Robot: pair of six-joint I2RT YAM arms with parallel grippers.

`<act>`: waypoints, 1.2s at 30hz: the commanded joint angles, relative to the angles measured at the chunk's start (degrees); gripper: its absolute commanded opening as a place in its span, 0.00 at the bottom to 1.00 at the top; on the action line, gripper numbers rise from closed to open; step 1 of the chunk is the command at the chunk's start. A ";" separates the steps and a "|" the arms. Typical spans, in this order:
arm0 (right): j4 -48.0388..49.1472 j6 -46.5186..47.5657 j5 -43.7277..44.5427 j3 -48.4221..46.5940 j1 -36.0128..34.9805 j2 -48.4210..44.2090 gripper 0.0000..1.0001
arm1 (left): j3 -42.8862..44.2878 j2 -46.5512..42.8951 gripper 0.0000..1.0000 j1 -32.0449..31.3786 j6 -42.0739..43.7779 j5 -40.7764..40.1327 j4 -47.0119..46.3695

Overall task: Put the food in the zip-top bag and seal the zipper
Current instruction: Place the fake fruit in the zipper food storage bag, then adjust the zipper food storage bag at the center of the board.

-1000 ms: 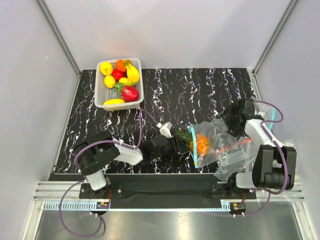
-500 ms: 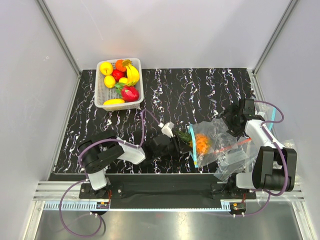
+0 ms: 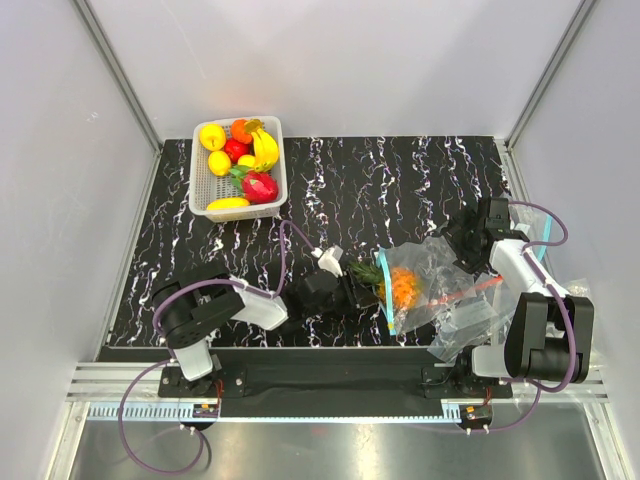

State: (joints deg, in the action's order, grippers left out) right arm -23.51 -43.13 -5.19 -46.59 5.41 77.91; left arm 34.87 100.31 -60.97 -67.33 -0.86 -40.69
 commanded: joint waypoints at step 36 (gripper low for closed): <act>-0.58 1.39 1.32 -2.63 -0.05 -1.97 1.00 | 5.56 6.21 0.22 -1.52 1.15 0.60 -2.38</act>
State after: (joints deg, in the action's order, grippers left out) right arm -23.92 -42.26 -5.04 -46.70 5.41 77.25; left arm 40.12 106.28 -62.04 -66.11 -0.36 -39.97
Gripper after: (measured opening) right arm 0.994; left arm 0.237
